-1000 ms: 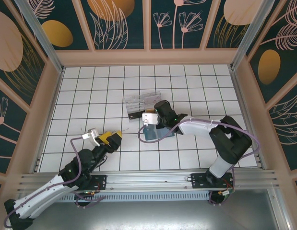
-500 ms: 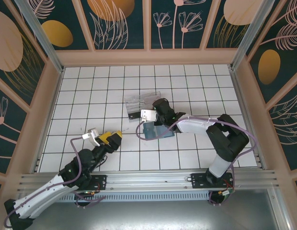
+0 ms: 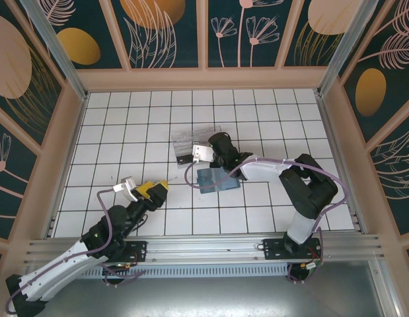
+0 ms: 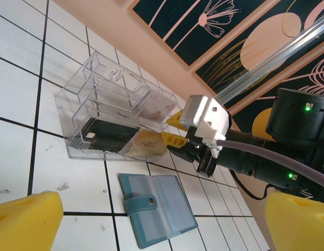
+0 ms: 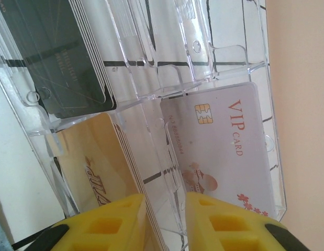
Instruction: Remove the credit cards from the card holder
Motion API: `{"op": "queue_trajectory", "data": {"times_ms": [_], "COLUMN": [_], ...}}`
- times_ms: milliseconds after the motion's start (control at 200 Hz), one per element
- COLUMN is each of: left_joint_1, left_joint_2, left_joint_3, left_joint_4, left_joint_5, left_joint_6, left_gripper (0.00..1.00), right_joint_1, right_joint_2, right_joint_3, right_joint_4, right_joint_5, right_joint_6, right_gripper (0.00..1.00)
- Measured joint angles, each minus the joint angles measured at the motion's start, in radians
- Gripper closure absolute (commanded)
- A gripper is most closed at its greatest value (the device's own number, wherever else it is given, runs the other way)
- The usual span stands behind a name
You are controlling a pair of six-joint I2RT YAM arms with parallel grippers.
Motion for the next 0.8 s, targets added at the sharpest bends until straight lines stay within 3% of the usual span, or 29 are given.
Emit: {"op": "queue_trajectory", "data": {"times_ms": [440,801], "left_joint_1": [0.000,0.000], "left_joint_2": [0.000,0.000], "left_joint_3": [0.000,0.000], "left_joint_4": [0.000,0.000], "left_joint_5": [0.000,0.000], "left_joint_6": [0.000,0.000], "left_gripper": [0.01,0.01], "right_joint_1": [-0.011,-0.022], "right_joint_2": [-0.048,-0.041], "right_joint_3": [0.005,0.074], "right_joint_4": [-0.139,-0.220], "right_joint_5": [-0.087,-0.127], "right_joint_6": [0.049,0.083], "right_gripper": [0.78,0.72]}}
